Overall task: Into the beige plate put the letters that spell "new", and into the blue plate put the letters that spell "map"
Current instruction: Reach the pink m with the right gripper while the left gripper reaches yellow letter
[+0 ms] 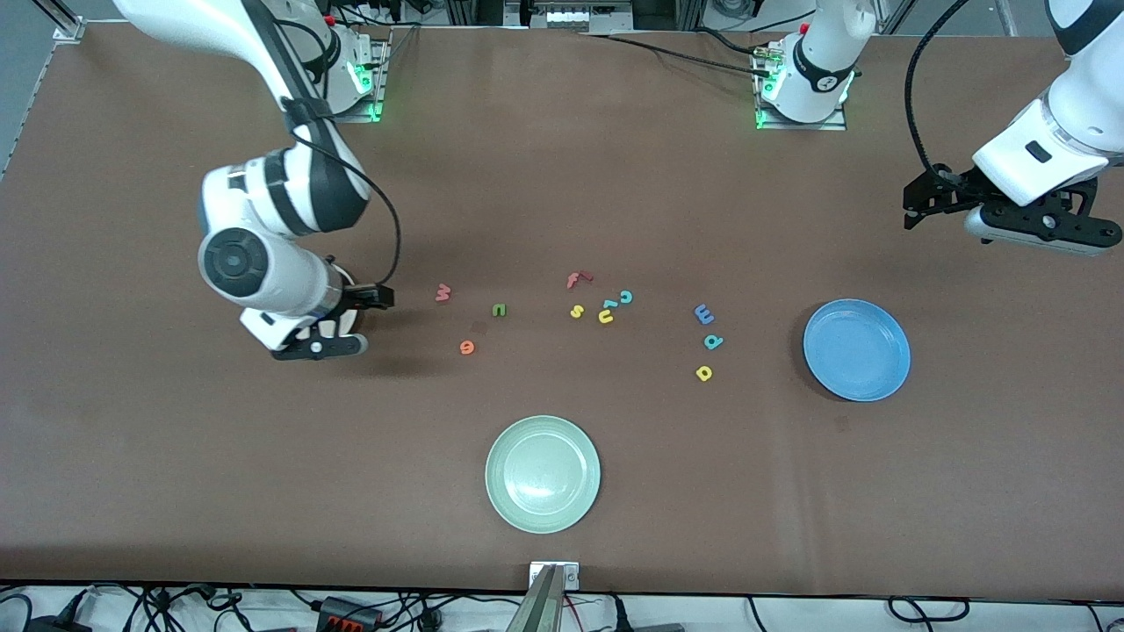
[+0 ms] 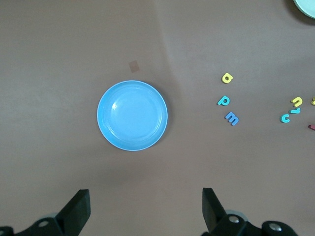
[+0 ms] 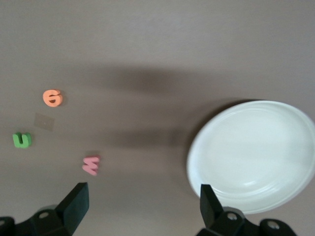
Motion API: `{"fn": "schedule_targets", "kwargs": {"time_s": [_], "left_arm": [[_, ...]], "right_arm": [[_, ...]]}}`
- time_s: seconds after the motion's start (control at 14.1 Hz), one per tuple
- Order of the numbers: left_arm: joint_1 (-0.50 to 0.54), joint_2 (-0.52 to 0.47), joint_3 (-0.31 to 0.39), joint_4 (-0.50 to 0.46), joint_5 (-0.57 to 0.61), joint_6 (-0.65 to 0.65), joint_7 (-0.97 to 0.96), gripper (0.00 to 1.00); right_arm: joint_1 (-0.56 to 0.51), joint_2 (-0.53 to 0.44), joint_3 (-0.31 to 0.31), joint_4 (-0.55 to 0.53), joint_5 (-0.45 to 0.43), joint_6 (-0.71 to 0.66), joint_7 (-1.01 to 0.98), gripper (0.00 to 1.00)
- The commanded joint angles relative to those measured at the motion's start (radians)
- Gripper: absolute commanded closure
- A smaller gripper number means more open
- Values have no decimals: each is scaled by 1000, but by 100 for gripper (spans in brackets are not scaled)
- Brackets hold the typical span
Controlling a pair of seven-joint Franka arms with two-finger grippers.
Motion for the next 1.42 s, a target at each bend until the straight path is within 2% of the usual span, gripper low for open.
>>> {"fn": "schedule_targets", "kwargs": {"time_s": [0.0, 0.14, 0.35, 0.5, 0.64, 0.85, 0.99, 1.06, 1.13, 1.21, 1.35], "left_arm": [[4, 20, -6, 17, 14, -19, -13, 0], [3, 33, -9, 16, 12, -39, -5, 0], [-5, 104, -22, 16, 3, -159, 9, 0], [-23, 174, -40, 16, 3, -132, 9, 0], [-66, 234, -42, 11, 6, -38, 15, 0], [-169, 341, -49, 5, 14, 147, 64, 0], [-218, 407, -49, 5, 17, 265, 84, 0], [-224, 444, -49, 3, 17, 330, 125, 0], [-232, 483, -49, 3, 17, 376, 179, 0], [-249, 516, -49, 3, 19, 419, 220, 0], [-252, 575, -49, 0, 19, 512, 346, 0]], "right_arm": [[46, 48, -6, -12, 20, 32, 37, 0], [77, 83, -6, -14, 20, 49, 42, 0], [120, 134, -7, -15, 69, 125, 86, 0], [158, 157, -7, -20, 69, 178, 163, 0], [180, 163, -7, -27, 69, 181, 209, 0], [183, 163, -7, -76, 71, 185, 214, 11], [183, 160, -7, -99, 71, 193, 214, 12], [183, 159, -7, -106, 71, 193, 215, 17], [183, 159, -6, -106, 72, 192, 215, 28], [184, 159, -6, -107, 72, 193, 215, 34], [181, 160, -7, -106, 72, 196, 215, 36]]}}
